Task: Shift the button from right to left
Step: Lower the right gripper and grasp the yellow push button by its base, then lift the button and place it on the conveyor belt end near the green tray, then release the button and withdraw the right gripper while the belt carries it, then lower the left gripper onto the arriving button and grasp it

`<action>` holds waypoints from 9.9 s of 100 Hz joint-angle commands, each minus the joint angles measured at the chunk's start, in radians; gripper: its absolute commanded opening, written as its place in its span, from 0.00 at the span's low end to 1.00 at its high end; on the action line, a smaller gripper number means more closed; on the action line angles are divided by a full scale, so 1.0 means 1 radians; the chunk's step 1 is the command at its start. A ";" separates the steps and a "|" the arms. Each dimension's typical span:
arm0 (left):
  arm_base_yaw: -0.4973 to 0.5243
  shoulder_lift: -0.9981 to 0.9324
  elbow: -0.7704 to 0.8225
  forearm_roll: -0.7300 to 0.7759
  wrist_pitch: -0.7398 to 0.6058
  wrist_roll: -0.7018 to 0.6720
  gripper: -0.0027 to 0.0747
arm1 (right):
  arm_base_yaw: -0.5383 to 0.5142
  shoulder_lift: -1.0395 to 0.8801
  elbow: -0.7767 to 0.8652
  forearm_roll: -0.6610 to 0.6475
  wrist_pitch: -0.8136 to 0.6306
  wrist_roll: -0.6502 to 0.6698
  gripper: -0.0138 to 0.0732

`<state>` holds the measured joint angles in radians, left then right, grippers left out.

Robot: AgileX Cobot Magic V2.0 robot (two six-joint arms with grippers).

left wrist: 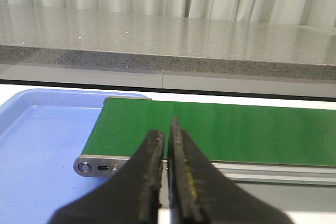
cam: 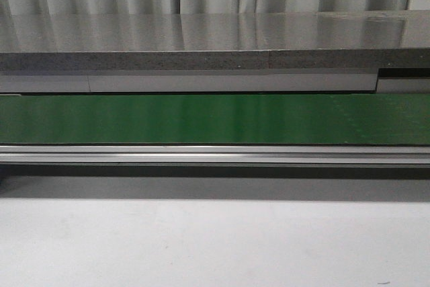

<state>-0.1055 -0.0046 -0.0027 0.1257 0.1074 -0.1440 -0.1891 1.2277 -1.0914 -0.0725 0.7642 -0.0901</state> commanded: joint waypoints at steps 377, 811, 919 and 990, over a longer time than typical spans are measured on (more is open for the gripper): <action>-0.008 -0.037 0.041 -0.003 -0.073 -0.011 0.04 | -0.155 0.384 -0.093 0.408 -0.014 -0.500 0.50; -0.008 0.846 -0.746 -0.020 0.376 -0.011 0.05 | 0.178 -0.852 0.766 0.653 -0.641 -0.581 0.08; -0.264 1.262 -0.967 -0.137 0.328 -0.011 0.91 | 0.178 -0.852 0.766 0.653 -0.641 -0.581 0.08; -0.364 1.609 -1.195 -0.185 0.328 -0.011 0.91 | 0.178 -0.852 0.766 0.653 -0.641 -0.581 0.08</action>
<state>-0.4600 1.6159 -1.1643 -0.0466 0.4863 -0.1440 -0.0153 0.3745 -0.2994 0.5656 0.1898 -0.6614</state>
